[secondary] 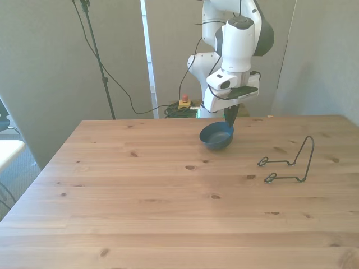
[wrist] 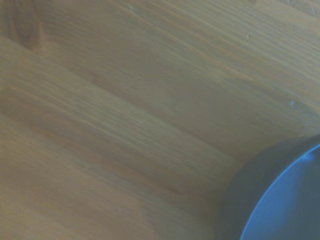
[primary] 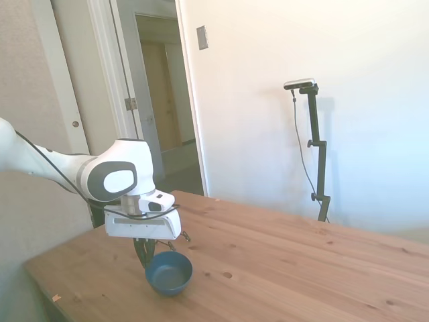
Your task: Unload the bowl
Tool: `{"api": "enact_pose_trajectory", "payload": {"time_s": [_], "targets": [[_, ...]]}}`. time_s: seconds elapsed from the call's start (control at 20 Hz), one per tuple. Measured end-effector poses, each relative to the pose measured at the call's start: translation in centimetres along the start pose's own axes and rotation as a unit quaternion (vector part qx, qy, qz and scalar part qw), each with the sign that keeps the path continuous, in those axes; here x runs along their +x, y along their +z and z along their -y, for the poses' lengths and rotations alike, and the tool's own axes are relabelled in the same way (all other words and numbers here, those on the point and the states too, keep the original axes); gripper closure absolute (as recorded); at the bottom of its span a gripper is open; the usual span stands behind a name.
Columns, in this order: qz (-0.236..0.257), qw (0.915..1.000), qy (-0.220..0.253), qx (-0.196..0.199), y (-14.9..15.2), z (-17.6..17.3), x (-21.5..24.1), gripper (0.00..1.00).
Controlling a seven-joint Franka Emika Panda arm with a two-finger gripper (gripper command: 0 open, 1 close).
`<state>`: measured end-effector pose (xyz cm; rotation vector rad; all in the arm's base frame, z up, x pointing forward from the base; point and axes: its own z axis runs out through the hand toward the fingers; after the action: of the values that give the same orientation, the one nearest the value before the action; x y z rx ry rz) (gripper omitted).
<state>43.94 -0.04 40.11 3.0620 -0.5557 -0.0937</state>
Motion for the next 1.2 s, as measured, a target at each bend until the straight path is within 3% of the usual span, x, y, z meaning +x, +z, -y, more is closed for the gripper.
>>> {"api": "enact_pose_trajectory", "payload": {"time_s": [0.55, 0.6, 1.2], "targets": [[-0.009, 0.9979, 0.024, -0.059, 1.4, 1.0, 4.5, 1.00], [-0.011, 0.9975, 0.026, -0.064, 1.5, 1.1, 4.9, 0.00], [-0.027, 0.9959, 0.031, -0.080, 1.9, 1.6, 5.1, 0.00]]}}
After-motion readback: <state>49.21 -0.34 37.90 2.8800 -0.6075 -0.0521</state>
